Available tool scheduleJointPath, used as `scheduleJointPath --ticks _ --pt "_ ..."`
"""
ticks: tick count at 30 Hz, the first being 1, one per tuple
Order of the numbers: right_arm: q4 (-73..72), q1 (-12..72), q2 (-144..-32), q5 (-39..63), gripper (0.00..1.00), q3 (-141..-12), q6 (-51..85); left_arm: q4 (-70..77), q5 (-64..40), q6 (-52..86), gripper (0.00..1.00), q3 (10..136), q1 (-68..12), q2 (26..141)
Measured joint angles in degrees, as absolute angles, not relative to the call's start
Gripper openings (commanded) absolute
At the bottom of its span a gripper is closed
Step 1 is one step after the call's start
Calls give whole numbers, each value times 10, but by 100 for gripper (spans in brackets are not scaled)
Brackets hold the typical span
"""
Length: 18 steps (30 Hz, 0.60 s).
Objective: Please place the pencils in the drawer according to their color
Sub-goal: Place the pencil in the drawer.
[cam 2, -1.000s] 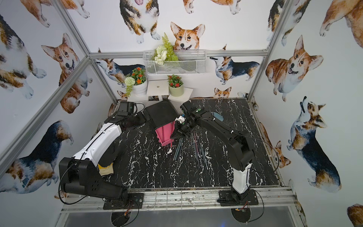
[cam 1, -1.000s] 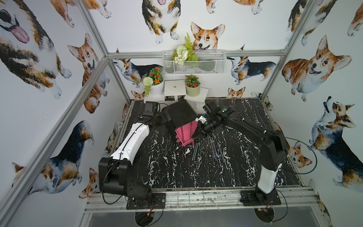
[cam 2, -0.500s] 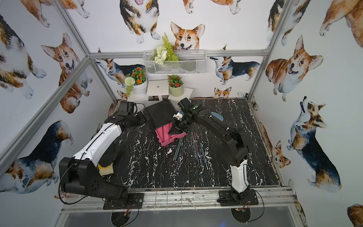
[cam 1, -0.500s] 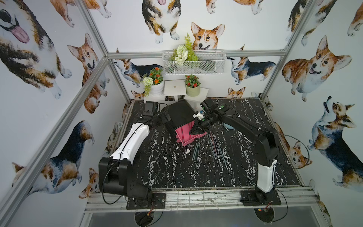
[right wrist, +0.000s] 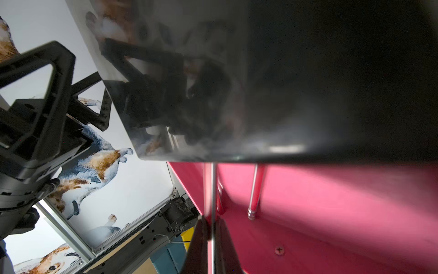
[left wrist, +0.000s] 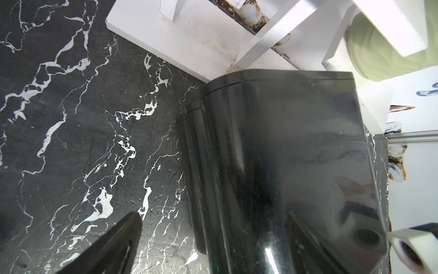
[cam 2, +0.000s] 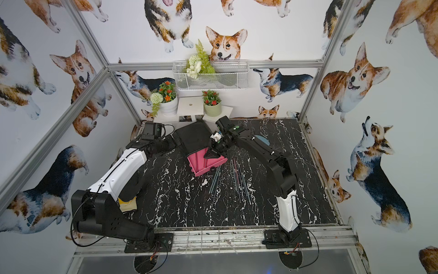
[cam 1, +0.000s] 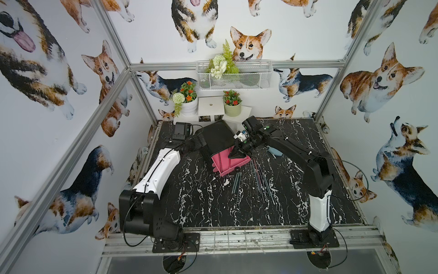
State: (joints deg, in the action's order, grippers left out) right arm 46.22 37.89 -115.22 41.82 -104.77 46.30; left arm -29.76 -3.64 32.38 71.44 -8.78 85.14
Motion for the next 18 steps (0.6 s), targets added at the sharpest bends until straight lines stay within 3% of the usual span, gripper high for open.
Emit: scheduleJointPath --ticks 8,18 --pt "457 379 -1165 418 22 -1067 468 -298 -40 324 100 714 -88 851" --pt "466 380 -1153 408 24 -1068 467 -297 -40 324 100 714 -88 851"
